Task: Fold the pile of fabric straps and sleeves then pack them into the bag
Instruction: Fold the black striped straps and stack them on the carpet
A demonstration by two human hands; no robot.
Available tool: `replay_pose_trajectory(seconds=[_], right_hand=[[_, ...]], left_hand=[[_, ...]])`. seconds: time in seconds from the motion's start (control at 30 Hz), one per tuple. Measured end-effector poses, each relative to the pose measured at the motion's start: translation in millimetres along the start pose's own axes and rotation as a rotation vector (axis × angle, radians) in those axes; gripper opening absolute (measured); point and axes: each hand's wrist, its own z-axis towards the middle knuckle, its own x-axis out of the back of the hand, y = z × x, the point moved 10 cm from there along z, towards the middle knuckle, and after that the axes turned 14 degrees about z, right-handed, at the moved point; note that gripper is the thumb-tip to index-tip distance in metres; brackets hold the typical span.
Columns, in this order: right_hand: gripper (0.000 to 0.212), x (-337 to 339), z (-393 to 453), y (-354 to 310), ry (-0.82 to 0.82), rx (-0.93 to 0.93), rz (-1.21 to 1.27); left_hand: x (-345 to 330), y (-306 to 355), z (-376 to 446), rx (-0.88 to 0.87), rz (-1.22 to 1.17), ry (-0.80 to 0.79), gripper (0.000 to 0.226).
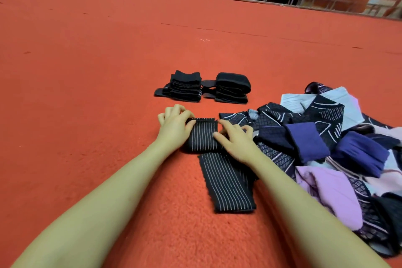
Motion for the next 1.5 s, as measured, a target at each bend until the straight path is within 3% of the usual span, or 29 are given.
replay_pose_trajectory(seconds=[0.13,0.23,0.33,0.43,0.53,0.77,0.9,1.0,1.1,1.27,1.37,1.43,1.5], right_hand=[[0.058,-5,0,-11,0.014,0.144,-0.206],[0.043,-16,1,-11,-0.081,0.147,-0.265],[0.054,-27,-1,-7,-0.163,0.117,-0.327],[0.066,-31,-6,-11,-0.196,0.154,-0.442],[0.064,-31,-8,-12,-0.205,0.136,-0.448],[0.058,-27,-13,-18,-0.084,0.167,-0.452],[0.064,-21,-12,-17,-0.037,0.149,-0.334],[0.057,2,-13,-18,0.109,0.132,-0.023],[0.063,14,-13,-25,0.221,0.204,0.043],[0.050,17,2,-36,0.322,0.165,0.181],[0.055,14,14,-42,0.288,0.142,0.267],[0.045,8,23,-43,0.213,0.130,0.225],[0.020,8,29,-41,0.198,0.110,0.220]], left_hand=[[-29,-5,8,0.024,0.096,-0.152,0.030],[-23,-2,5,-0.005,0.070,-0.080,0.027],[-24,20,-5,-0.236,0.071,-0.088,0.027],[-15,20,-24,-0.318,-0.004,-0.070,0.052],[-9,18,-48,-0.429,0.066,-0.014,0.054],[-2,24,-57,-0.399,0.128,0.057,0.042],[9,31,-55,-0.367,0.131,0.212,0.028],[27,15,-50,-0.227,0.026,0.314,0.025],[44,5,-41,-0.170,-0.024,0.355,0.028],[65,5,-26,-0.162,-0.088,0.390,0.023],[73,4,-18,-0.151,-0.110,0.413,0.013],[77,-1,-12,-0.125,-0.086,0.434,0.015],[79,-6,-6,-0.096,-0.010,0.472,0.023]])
